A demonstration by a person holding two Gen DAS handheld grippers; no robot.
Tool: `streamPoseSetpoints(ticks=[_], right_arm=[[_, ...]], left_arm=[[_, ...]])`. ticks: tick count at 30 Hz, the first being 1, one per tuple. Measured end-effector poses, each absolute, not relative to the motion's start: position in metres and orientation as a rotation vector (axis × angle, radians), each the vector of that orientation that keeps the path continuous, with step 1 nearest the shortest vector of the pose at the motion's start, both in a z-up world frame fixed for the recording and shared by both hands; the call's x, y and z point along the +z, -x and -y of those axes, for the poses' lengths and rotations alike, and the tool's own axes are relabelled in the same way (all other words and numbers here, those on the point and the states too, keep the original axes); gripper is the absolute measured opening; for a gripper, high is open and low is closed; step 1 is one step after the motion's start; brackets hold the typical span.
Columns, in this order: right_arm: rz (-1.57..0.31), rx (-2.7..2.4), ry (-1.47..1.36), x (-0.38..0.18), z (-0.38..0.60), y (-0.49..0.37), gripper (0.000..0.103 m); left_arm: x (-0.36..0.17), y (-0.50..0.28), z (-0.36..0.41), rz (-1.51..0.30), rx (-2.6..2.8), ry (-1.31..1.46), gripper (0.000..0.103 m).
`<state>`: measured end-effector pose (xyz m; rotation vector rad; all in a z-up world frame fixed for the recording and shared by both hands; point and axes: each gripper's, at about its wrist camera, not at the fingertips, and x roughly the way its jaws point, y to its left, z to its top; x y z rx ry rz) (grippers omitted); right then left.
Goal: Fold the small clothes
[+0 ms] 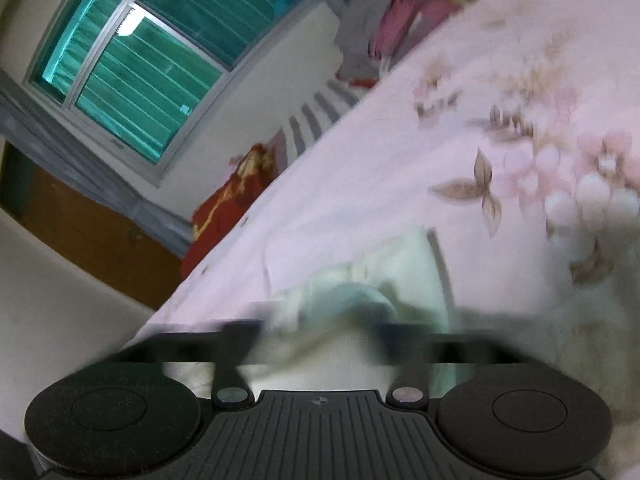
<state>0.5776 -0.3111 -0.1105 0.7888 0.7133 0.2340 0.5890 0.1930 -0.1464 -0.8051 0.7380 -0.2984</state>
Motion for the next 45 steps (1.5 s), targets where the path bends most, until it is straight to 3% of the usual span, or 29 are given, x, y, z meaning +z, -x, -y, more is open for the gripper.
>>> streamPoseSetpoints(ticks=[2, 4, 7, 9, 12, 14, 15, 16, 18, 21, 28, 33, 34, 35, 36, 37, 39, 41, 42, 45], right_arm=[[-0.684, 0.248, -0.752, -0.106, 0.308, -0.577, 0.085], [-0.672, 0.251, -0.735, -0.104, 0.309, -0.577, 0.083], [-0.678, 0.238, -0.674, -0.104, 0.31, -0.575, 0.068], [-0.701, 0.238, -0.634, -0.108, 0.309, -0.576, 0.061], [-0.739, 0.228, -0.547, -0.112, 0.301, -0.577, 0.058], [-0.751, 0.238, -0.5, -0.112, 0.294, -0.579, 0.051], [-0.761, 0.239, -0.472, -0.112, 0.29, -0.58, 0.037], [-0.777, 0.238, -0.434, -0.113, 0.287, -0.581, 0.023], [-0.783, 0.241, -0.374, -0.114, 0.28, -0.581, 0.002], [-0.738, 0.208, -0.315, -0.111, 0.281, -0.573, 0.002], [-0.733, 0.177, -0.227, -0.123, 0.278, -0.566, 0.002], [-0.731, 0.17, -0.274, -0.124, 0.279, -0.567, 0.006], [-0.733, 0.166, -0.295, -0.121, 0.282, -0.566, 0.02], [-0.719, 0.15, -0.311, -0.117, 0.284, -0.566, 0.031], [-0.686, 0.123, -0.313, -0.112, 0.285, -0.561, 0.06], [-0.651, 0.092, -0.303, -0.106, 0.284, -0.557, 0.064], [-0.623, 0.123, -0.31, -0.095, 0.279, -0.55, 0.064], [-0.632, 0.196, -0.262, -0.087, 0.26, -0.547, 0.049], [-0.647, 0.26, -0.227, -0.085, 0.243, -0.546, 0.036], [-0.703, 0.387, -0.15, -0.09, 0.196, -0.548, 0.036]], left_arm=[[-0.142, -0.588, -0.192, -0.71, -0.281, 0.769, 0.055], [-0.135, -0.584, -0.192, -0.66, -0.262, 0.739, 0.068], [-0.129, -0.584, -0.189, -0.663, -0.258, 0.671, 0.068], [-0.129, -0.59, -0.184, -0.712, -0.247, 0.591, 0.061], [-0.133, -0.601, -0.174, -0.812, -0.242, 0.45, 0.047], [-0.132, -0.602, -0.165, -0.834, -0.239, 0.348, 0.03], [-0.13, -0.603, -0.161, -0.838, -0.236, 0.3, 0.02], [-0.13, -0.602, -0.159, -0.836, -0.239, 0.272, 0.003], [-0.127, -0.596, -0.162, -0.784, -0.233, 0.275, 0.003], [-0.125, -0.588, -0.164, -0.706, -0.237, 0.285, 0.003], [-0.135, -0.594, -0.16, -0.755, -0.208, 0.297, 0.003], [-0.132, -0.596, -0.155, -0.768, -0.199, 0.238, 0.009], [-0.13, -0.596, -0.153, -0.769, -0.197, 0.221, 0.016], [-0.128, -0.596, -0.152, -0.766, -0.184, 0.201, 0.032], [-0.123, -0.593, -0.15, -0.756, -0.16, 0.176, 0.043], [-0.116, -0.587, -0.146, -0.724, -0.135, 0.139, 0.062], [-0.102, -0.573, -0.133, -0.647, -0.144, 0.093, 0.064], [-0.094, -0.567, -0.11, -0.632, -0.231, 0.08, 0.054], [-0.093, -0.566, -0.094, -0.639, -0.283, 0.066, 0.052], [-0.102, -0.571, -0.054, -0.715, -0.373, 0.008, 0.055]])
